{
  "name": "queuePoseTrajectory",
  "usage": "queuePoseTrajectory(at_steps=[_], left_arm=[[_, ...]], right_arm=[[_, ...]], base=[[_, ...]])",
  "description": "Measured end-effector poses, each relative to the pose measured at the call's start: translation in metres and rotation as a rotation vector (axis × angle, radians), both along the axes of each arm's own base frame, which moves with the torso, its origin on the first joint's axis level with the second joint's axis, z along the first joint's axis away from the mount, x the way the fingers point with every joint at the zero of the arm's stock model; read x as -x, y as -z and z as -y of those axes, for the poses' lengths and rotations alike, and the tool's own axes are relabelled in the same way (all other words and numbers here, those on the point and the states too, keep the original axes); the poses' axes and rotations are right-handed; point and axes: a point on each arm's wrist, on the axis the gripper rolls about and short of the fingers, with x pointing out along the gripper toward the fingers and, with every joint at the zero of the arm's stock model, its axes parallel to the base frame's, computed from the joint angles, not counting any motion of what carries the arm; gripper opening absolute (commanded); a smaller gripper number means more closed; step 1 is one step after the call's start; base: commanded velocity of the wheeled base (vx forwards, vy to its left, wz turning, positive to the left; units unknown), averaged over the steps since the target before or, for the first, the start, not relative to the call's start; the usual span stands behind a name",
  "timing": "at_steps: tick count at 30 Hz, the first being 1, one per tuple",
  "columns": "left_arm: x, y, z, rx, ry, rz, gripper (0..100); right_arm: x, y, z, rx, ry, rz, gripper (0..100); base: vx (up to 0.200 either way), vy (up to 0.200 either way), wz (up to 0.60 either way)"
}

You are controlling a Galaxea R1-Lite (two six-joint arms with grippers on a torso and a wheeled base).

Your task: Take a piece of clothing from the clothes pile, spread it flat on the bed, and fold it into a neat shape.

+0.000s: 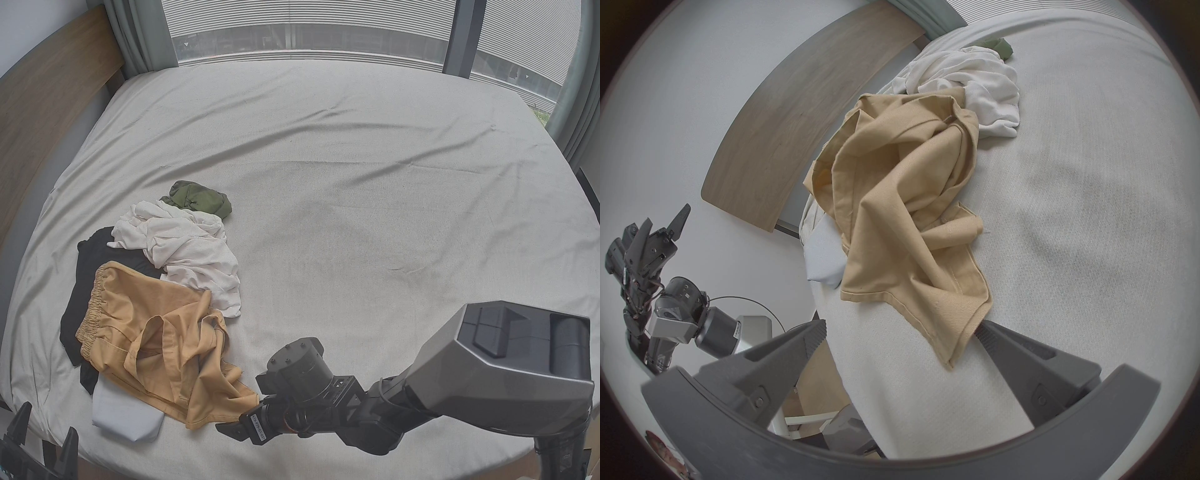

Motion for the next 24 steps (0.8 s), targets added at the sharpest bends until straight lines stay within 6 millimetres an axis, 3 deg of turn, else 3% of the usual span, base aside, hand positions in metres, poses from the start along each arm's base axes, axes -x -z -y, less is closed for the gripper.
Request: queuePoseTrajectory(at_steps=[9,10,24], left_arm=[[0.0,0.0,0.0,0.0,0.0,0.0,100],[0.0,0.0,0.0,0.0,0.0,0.0,100],[0.0,0.0,0.0,0.0,0.0,0.001,100]], right_arm=[[-0.005,0.002,-0.008,-0.015,0.028,0.015,100],[-0.005,0.003,-0.008,-0.016,0.03,0.015,0],[-0.012,0.01,-0.014,-0.011,0.132,0.022,0]], base=[[0.0,0.0,0.0],[0.0,0.0,0.0],[0.0,0.0,0.0]])
